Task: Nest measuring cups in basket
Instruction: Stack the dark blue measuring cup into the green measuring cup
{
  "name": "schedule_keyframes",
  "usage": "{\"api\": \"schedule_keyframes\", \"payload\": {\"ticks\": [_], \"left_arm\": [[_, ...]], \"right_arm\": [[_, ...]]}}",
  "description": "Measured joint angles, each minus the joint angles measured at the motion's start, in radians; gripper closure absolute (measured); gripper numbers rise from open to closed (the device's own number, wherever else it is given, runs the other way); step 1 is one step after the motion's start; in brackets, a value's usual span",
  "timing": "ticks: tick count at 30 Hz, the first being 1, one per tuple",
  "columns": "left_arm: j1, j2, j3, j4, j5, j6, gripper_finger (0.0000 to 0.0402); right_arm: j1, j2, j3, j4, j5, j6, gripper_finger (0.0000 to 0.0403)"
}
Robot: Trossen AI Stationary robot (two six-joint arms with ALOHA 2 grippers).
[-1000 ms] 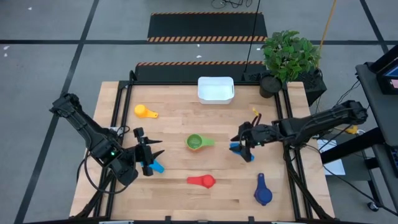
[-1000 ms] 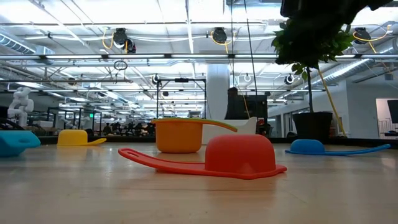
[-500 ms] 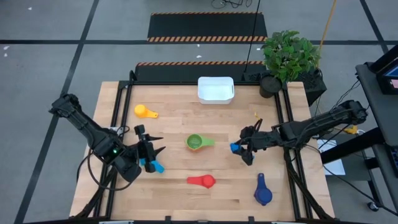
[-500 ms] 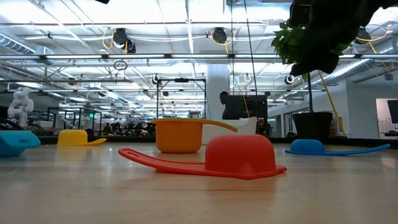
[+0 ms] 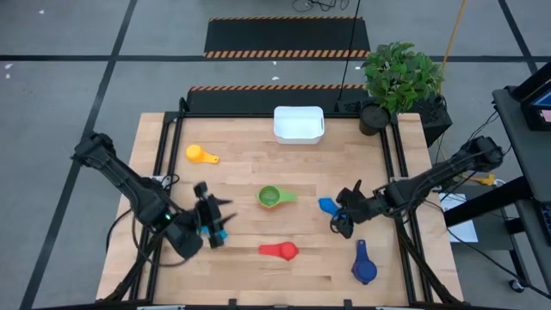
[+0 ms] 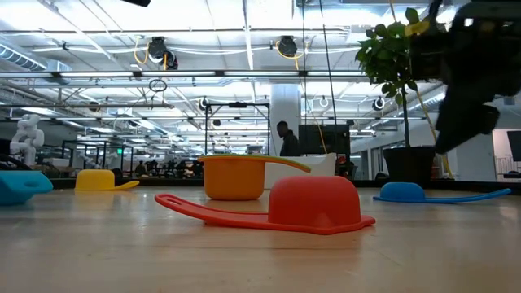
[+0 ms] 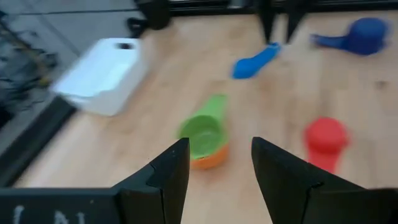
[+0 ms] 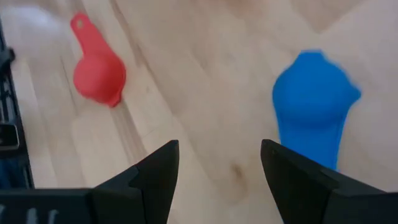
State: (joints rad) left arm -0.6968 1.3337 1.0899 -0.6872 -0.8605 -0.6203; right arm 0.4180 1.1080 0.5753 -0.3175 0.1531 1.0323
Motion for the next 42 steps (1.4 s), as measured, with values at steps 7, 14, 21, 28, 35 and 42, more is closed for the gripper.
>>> {"api": "schedule_keyframes", "payload": {"ticks": [7, 14, 21, 28, 35, 42], "left_arm": [[0.018, 0.156, 0.0, 0.355, 0.189, 0.173, 0.0227], [0.017, 0.257, 0.076, 0.414, 0.222, 0.11, 0.0227], [-0.015, 0.411, 0.253, 0.399, 0.232, 0.175, 0.0227], [-0.011, 0.496, 0.379, 0.382, 0.236, 0.277, 0.0227], [-0.008, 0.496, 0.382, 0.393, 0.236, 0.36, 0.0227], [0.021, 0.496, 0.382, 0.393, 0.236, 0.387, 0.0227]], "right_arm": [[0.144, 0.003, -0.001, 0.007, 0.067, 0.086, 0.0184], [0.309, 0.021, -0.001, 0.005, 0.138, 0.208, 0.0184], [0.429, 0.084, -0.002, 0.007, 0.157, 0.442, 0.0184], [0.49, 0.12, -0.002, 0.0, 0.131, 0.583, 0.0184], [0.493, 0.119, -0.002, -0.006, 0.136, 0.501, 0.0184], [0.437, 0.085, -0.001, -0.064, 0.032, 0.36, 0.0184]]}}
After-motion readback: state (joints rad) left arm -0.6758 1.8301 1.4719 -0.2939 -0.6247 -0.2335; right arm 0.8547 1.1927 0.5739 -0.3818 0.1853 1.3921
